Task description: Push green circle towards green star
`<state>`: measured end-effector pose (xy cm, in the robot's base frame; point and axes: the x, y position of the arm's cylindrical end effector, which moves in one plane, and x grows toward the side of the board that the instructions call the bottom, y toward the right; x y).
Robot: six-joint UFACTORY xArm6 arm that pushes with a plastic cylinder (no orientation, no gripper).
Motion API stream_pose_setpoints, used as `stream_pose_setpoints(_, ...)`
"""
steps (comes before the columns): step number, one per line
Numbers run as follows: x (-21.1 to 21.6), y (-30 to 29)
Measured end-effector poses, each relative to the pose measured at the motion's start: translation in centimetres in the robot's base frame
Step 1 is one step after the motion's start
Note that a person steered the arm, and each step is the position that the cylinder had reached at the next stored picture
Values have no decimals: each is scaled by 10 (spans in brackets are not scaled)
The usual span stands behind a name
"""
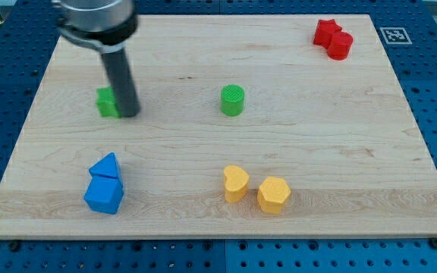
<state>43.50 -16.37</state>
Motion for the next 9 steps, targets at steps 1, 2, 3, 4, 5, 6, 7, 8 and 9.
stream_pose_setpoints(1,-3,-27)
stream_pose_setpoints(2,-6,10)
stream_pose_setpoints(3,3,60)
stream_pose_setpoints(4,-51,111)
stream_pose_setpoints(5,-85,165)
stream_pose_setpoints(6,-63,220)
stream_pose_setpoints(7,-15,248)
stream_pose_setpoints(8,-16,206)
stream_pose_setpoints(9,-32,157)
